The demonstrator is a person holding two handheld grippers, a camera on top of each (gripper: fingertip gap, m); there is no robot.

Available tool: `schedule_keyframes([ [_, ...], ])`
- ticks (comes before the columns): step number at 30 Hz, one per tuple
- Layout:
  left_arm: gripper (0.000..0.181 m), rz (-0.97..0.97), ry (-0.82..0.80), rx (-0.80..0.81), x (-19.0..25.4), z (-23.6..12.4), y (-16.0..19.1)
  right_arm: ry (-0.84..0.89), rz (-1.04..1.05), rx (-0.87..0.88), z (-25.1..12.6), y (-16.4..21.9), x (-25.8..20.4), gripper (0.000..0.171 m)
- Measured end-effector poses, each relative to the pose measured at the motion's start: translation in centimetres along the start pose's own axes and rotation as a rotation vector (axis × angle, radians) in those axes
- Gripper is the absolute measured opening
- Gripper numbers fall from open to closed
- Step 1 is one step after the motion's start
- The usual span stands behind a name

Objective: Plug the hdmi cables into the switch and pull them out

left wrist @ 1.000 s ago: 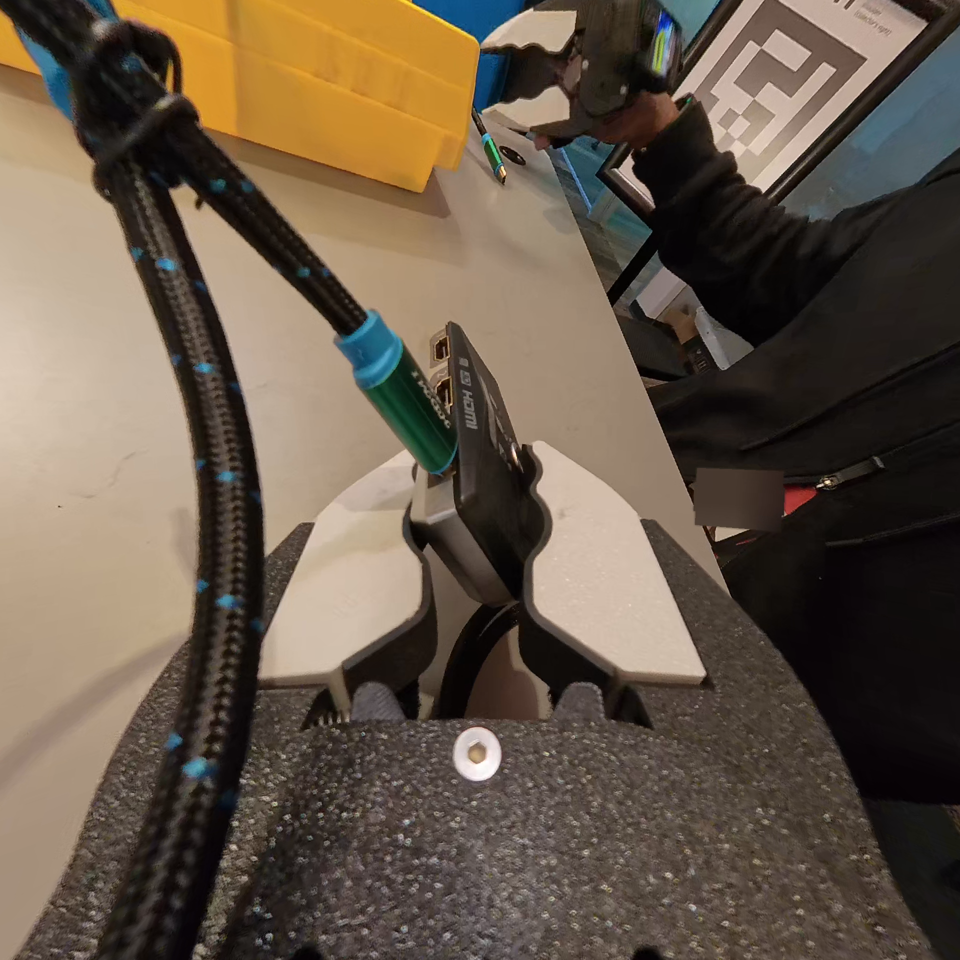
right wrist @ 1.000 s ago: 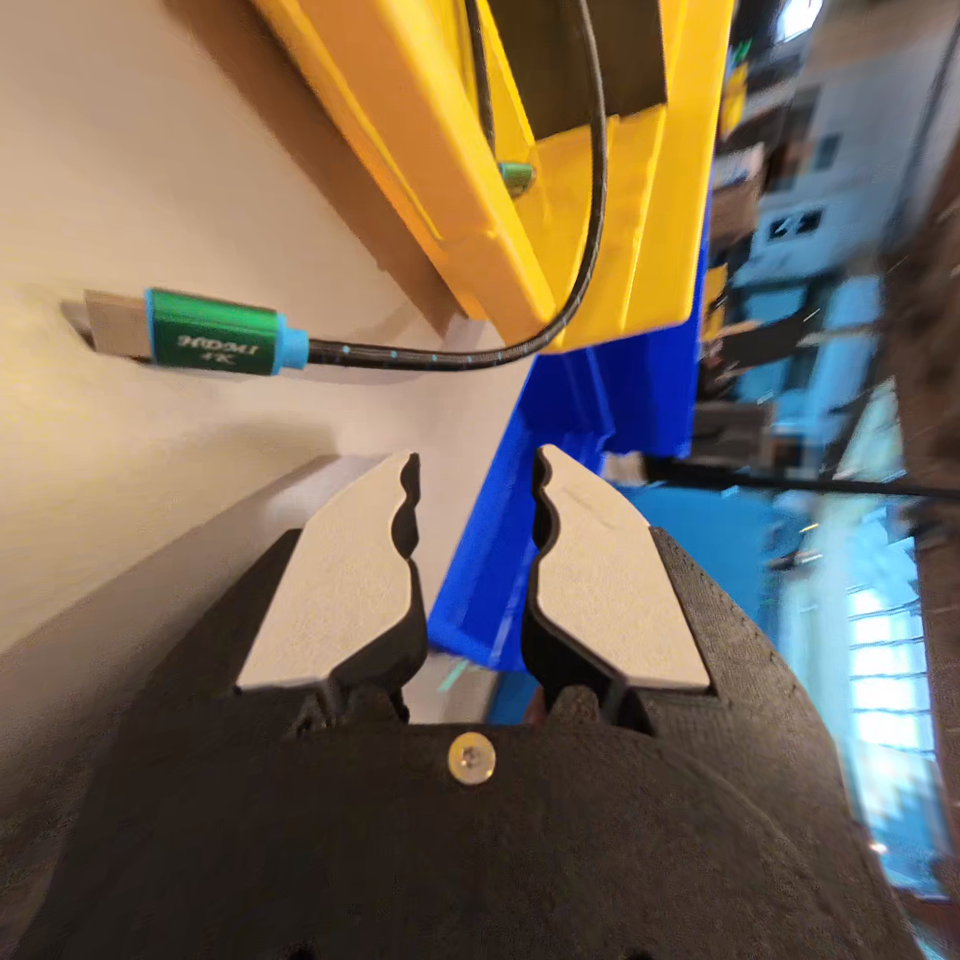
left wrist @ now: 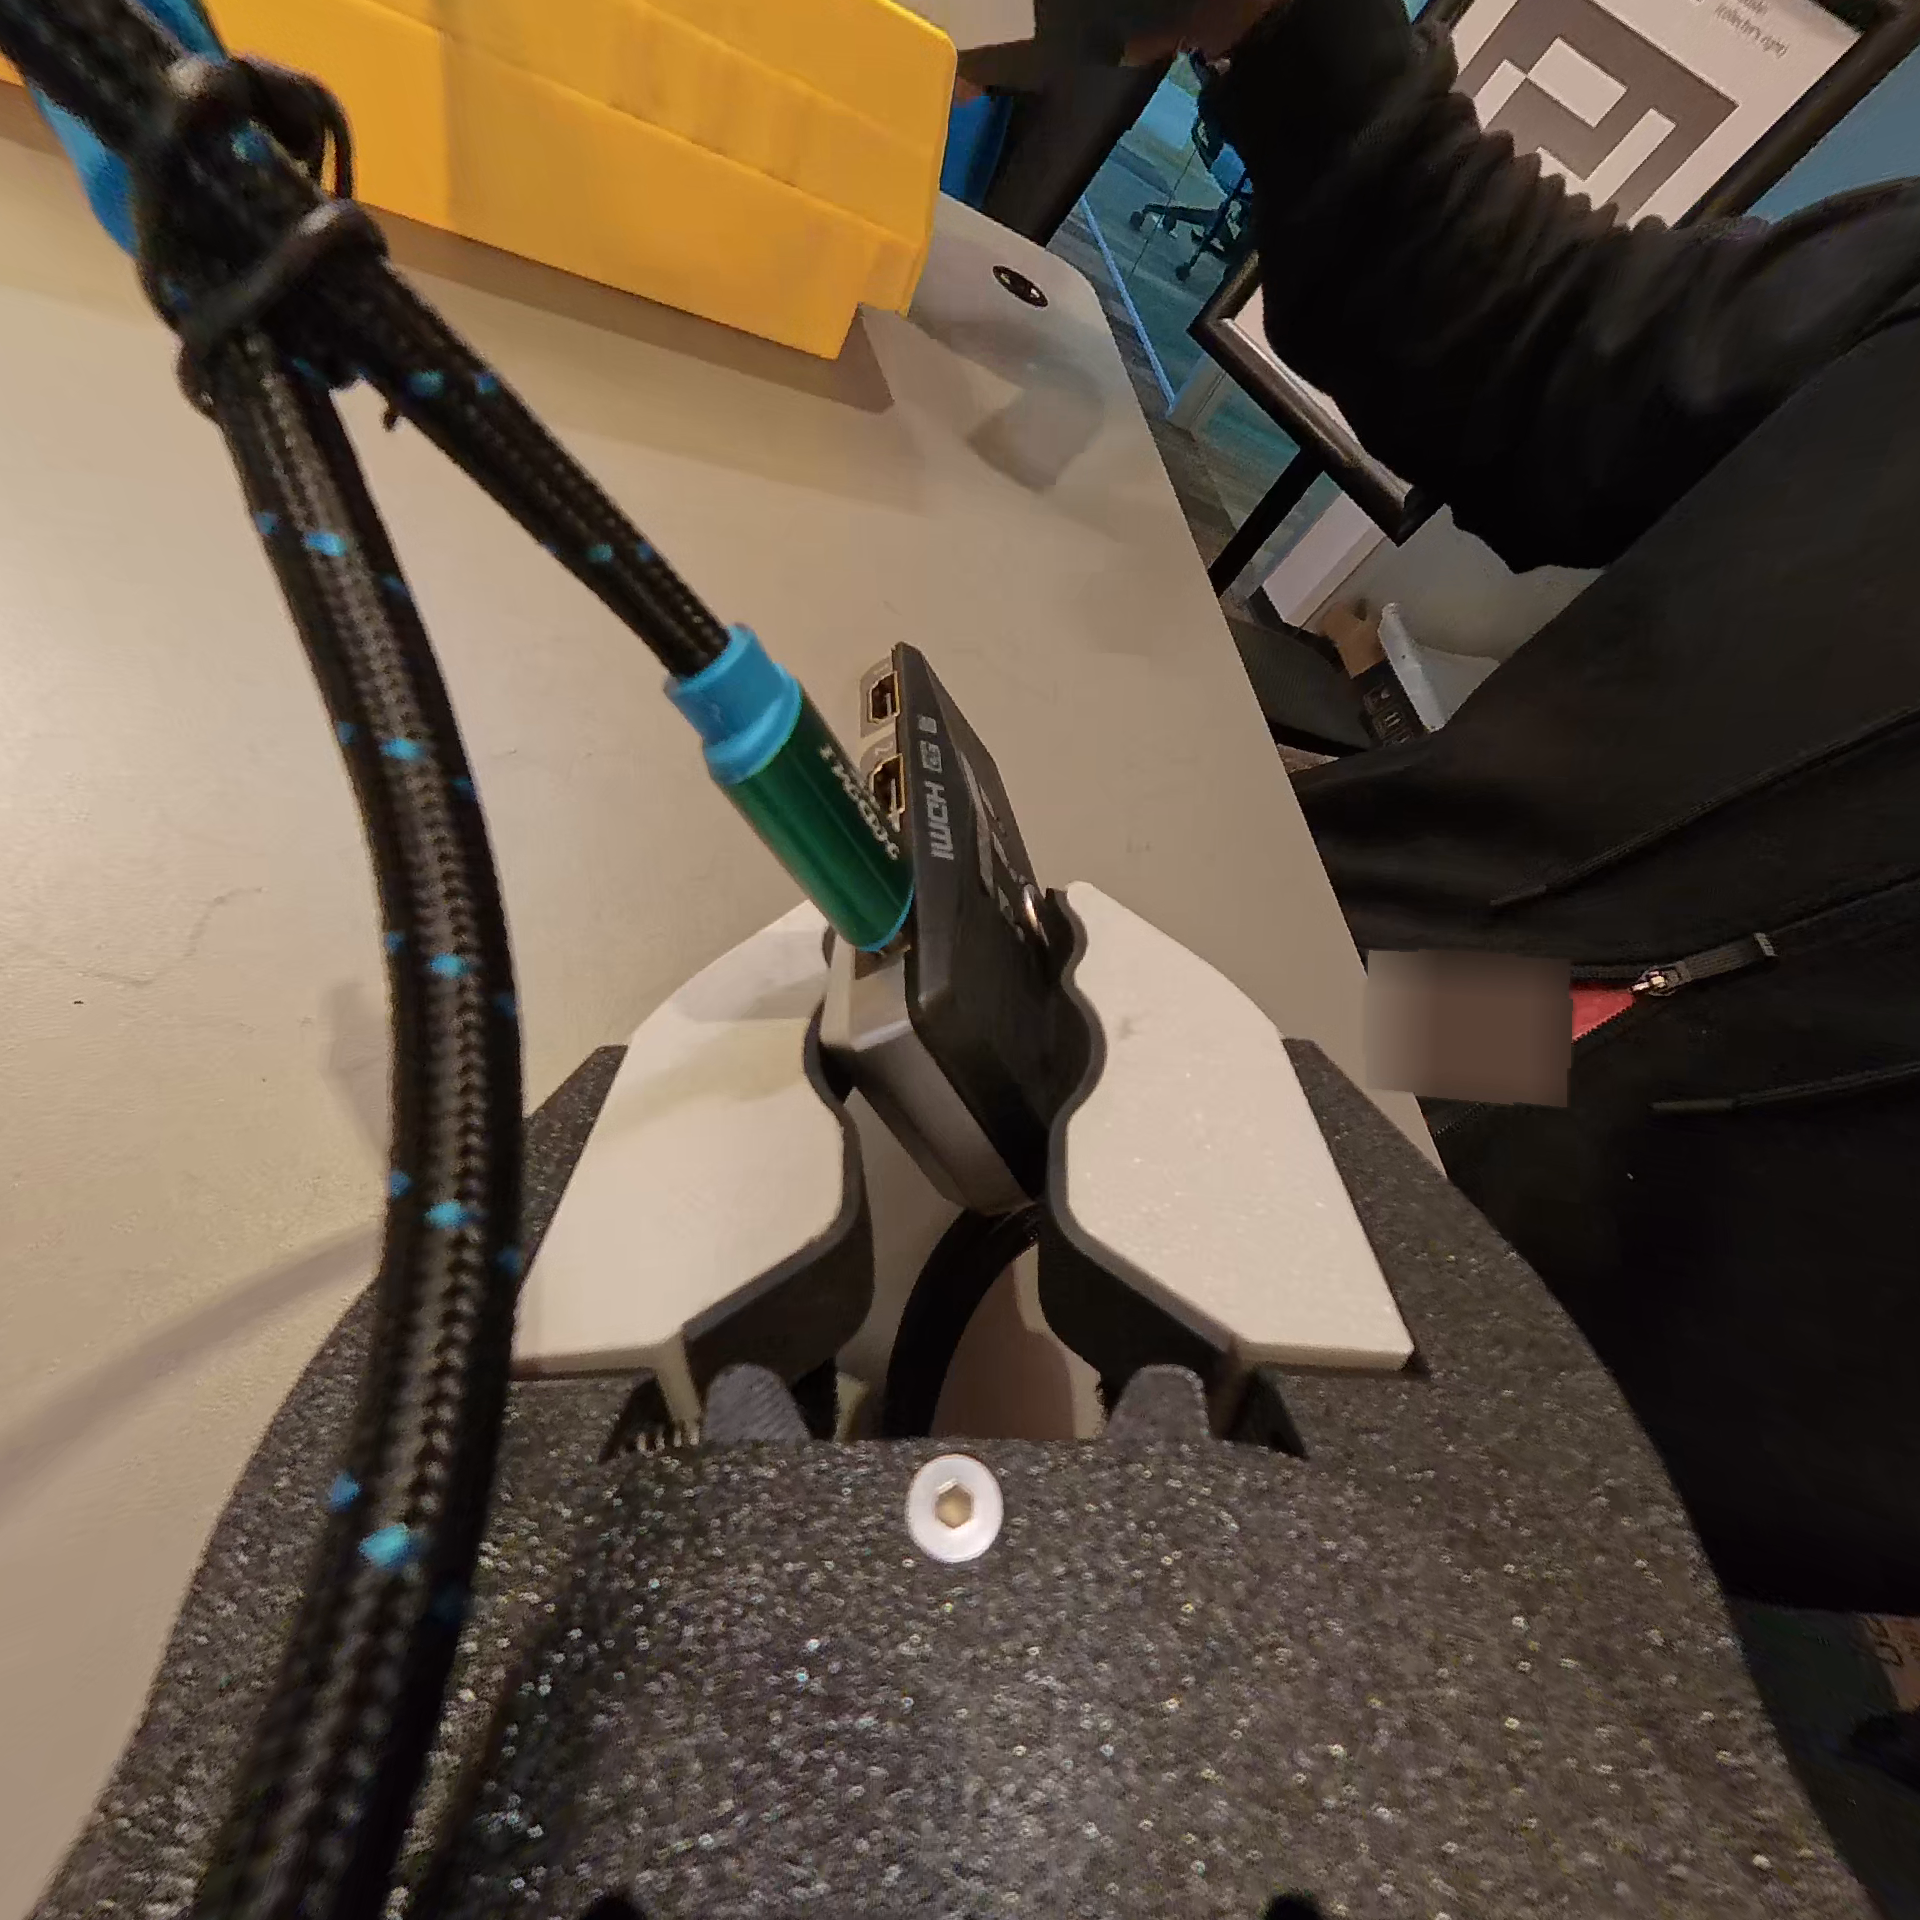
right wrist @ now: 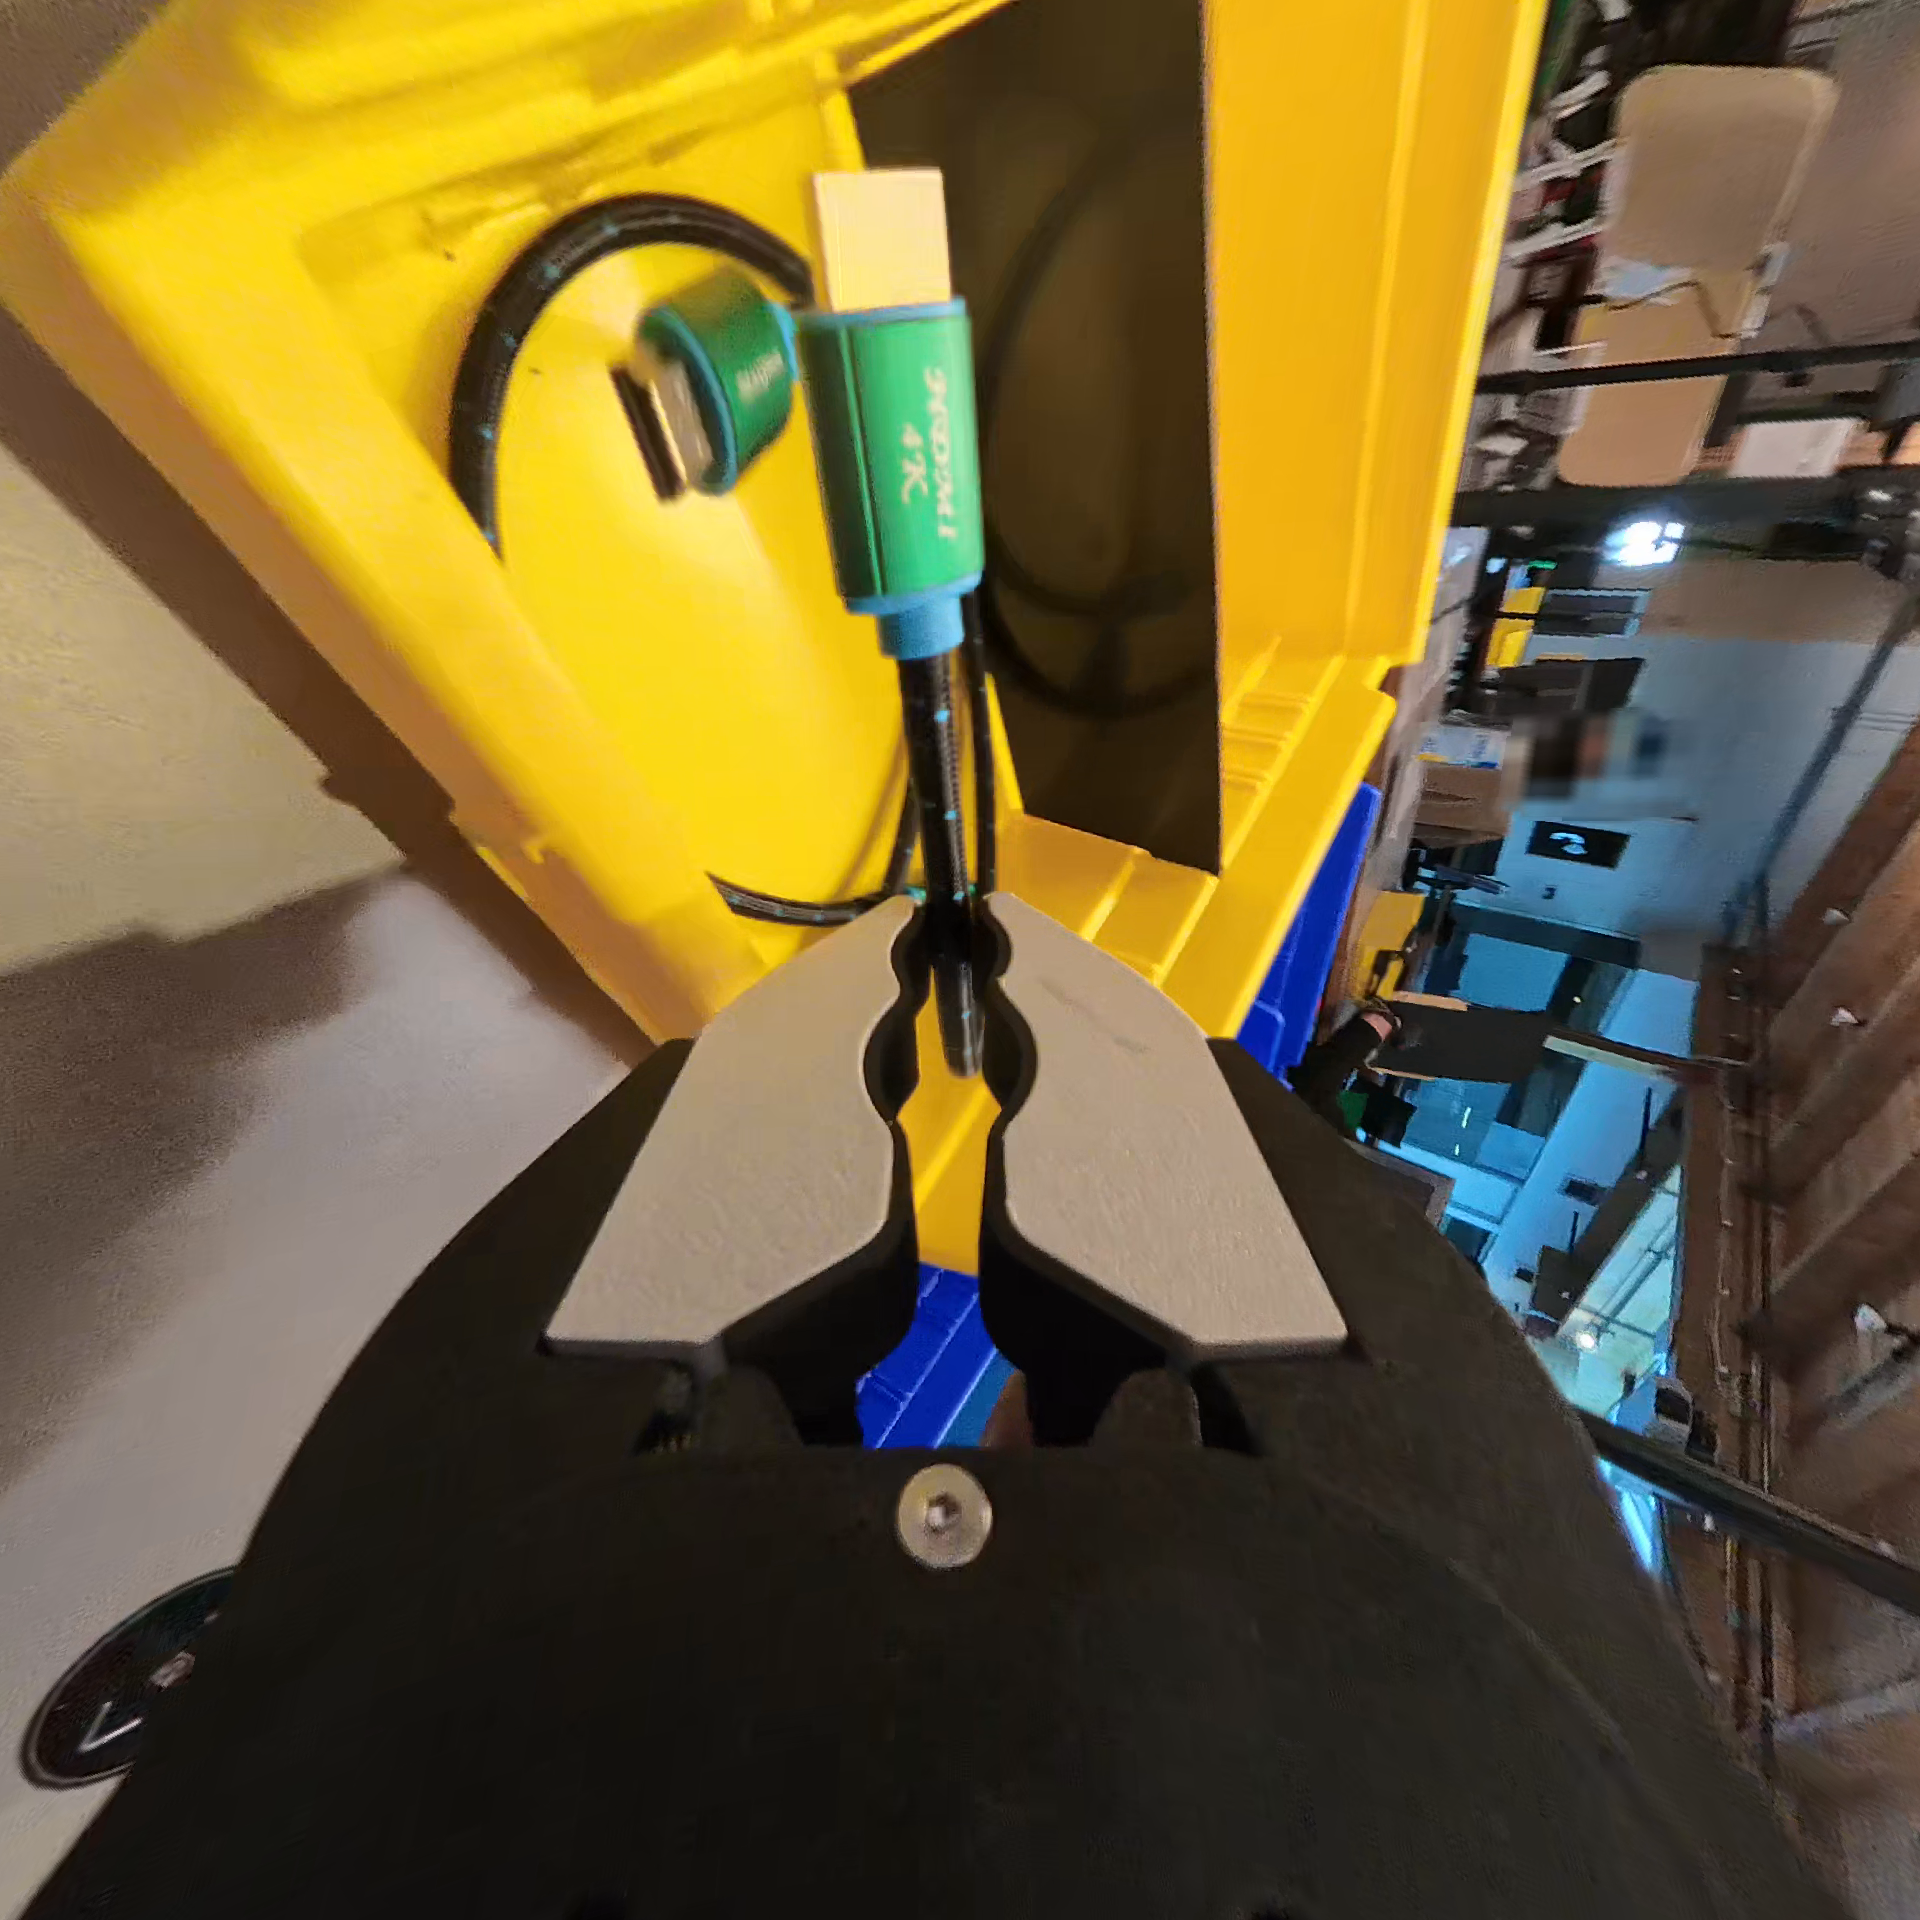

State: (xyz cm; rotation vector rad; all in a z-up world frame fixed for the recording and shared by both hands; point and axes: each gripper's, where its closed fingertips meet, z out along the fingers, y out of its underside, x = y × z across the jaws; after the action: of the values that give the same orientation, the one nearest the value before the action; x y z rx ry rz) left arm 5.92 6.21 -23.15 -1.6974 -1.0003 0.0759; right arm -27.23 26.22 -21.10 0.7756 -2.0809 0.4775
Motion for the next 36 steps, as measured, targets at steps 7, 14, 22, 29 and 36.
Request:
schedule_keyframes([
  [7,0.034,0.001,0.004,0.0,0.1,0.0,0.0,-0.254,-0.069,-0.025,1.8,-1.5,-2.1,0.008],
  [14,0.034,0.0,0.005,0.0,0.1,0.1,0.0,-0.618,0.266,0.11,1.2,-3.3,-2.8,0.032],
  [22,0.034,-0.009,0.008,0.002,0.0,0.1,0.0,-0.82,0.501,0.252,1.0,-4.9,-2.3,0.034],
  [29,0.034,-0.016,0.016,0.0,0.0,0.2,0.1,-0.914,0.402,0.047,2.9,-4.1,-4.6,0.023],
  [36,0.034,-0.015,0.02,0.0,0.1,0.3,0.1,-0.978,0.484,0.092,2.2,-5.1,-3.0,0.039],
])
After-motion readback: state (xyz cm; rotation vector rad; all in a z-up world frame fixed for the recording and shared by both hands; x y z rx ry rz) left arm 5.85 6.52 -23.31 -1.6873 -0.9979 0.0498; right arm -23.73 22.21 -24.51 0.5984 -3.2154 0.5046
